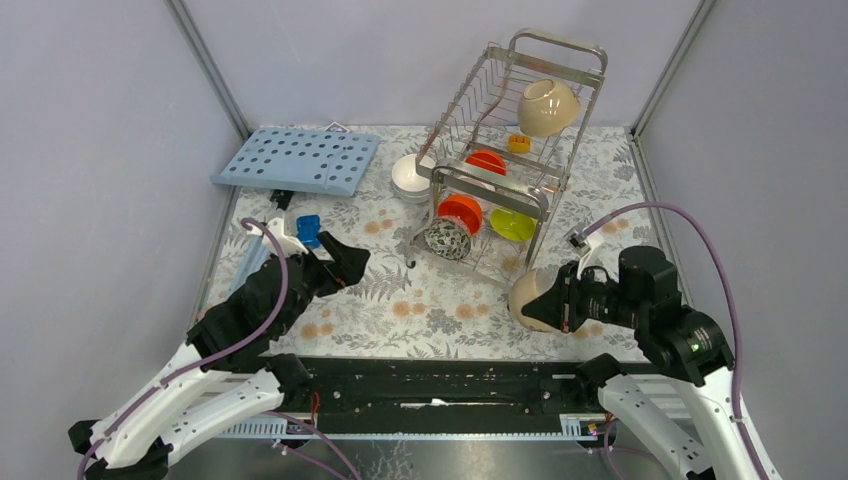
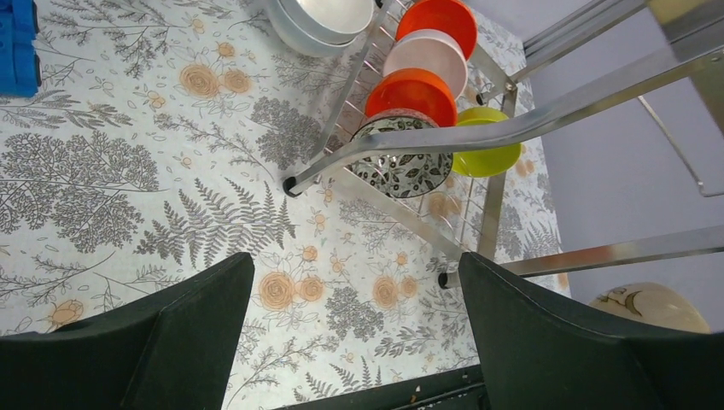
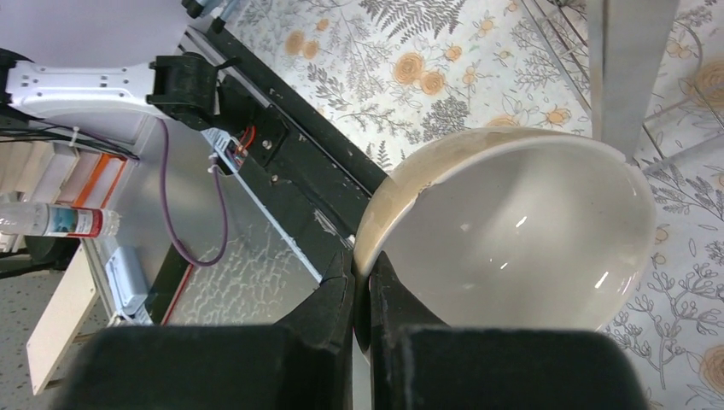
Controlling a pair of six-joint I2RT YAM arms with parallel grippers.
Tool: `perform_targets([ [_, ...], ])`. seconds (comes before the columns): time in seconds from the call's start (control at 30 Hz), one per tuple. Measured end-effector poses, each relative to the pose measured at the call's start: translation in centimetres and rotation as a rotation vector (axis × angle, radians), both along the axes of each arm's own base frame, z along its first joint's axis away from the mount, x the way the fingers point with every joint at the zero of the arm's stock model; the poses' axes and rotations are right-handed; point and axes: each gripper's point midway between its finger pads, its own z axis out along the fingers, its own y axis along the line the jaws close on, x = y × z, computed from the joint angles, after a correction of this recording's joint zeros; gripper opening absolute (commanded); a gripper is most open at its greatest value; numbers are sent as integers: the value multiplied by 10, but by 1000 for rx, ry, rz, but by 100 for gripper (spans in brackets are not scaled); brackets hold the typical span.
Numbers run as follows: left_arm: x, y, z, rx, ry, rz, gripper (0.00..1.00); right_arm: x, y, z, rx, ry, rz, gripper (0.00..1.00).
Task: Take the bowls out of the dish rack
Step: Place the bowl at the center of the board.
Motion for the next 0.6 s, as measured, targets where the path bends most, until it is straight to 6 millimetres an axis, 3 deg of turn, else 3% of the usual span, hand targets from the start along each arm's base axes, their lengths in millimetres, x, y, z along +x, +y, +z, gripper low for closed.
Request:
perform_targets([
  [0.33, -1, -4, -27, 37, 50, -16, 95, 10, -6, -50, -70, 62, -55, 0],
  [0.6, 1, -17, -40, 30, 81, -44, 95, 15, -8, -59, -96, 76, -76, 0],
])
